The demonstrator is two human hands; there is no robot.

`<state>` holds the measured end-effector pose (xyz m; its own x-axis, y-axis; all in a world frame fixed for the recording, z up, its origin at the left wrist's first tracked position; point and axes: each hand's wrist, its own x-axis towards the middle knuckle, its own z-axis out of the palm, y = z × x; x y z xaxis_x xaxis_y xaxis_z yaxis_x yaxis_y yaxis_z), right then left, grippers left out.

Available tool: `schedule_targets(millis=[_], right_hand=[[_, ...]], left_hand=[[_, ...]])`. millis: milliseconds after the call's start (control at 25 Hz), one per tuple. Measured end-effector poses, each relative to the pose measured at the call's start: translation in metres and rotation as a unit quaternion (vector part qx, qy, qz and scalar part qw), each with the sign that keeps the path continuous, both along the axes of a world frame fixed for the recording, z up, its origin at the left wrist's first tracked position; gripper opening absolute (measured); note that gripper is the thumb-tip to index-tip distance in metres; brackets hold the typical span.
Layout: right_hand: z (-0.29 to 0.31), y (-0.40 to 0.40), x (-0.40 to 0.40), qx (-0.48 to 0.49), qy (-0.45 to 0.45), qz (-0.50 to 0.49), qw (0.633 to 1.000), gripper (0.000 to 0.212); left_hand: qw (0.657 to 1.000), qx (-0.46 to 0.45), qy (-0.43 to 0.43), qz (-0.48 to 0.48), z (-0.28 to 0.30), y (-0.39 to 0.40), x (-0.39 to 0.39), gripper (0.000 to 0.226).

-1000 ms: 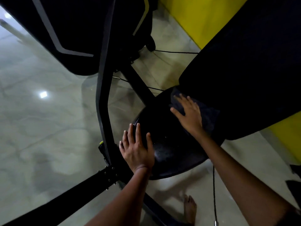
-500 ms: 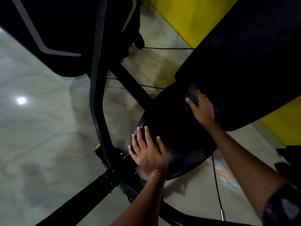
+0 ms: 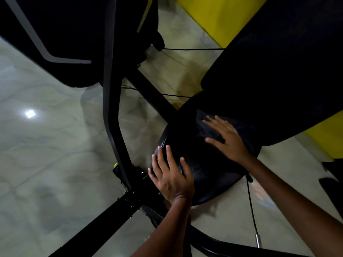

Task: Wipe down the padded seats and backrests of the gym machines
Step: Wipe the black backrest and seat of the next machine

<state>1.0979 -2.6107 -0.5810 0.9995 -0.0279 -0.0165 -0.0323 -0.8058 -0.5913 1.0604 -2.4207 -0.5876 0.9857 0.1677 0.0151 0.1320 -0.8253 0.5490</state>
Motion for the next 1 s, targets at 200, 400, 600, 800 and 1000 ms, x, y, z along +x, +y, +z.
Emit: schedule_targets(millis=[200, 400, 600, 800, 1000], right_hand=[[-0.023, -0.036, 0.070, -0.002, 0.081, -0.243, 0.967, 0.062], [0.000, 0.039, 0.055, -0.006, 0.048, -0.154, 0.987, 0.061], [0.007, 0.047, -0.039, 0.017, -0.002, -0.041, 0.999, 0.058], [0.007, 0.039, 0.001, -0.044, 0.073, -0.252, 0.964, 0.066], [0.023, 0.117, -0.014, -0.057, 0.042, -0.194, 0.978, 0.063]], left_hand=[[1.000, 0.003, 0.011, -0.019, 0.004, 0.000, 0.001, 0.049], [1.000, -0.002, 0.019, -0.019, 0.005, 0.004, 0.002, 0.049], [0.994, -0.059, 0.043, -0.083, 0.016, 0.020, 0.007, 0.053], [0.969, -0.126, 0.121, -0.174, 0.026, 0.053, 0.063, 0.038], [0.879, -0.416, 0.213, -0.095, 0.016, 0.068, 0.094, 0.017]])
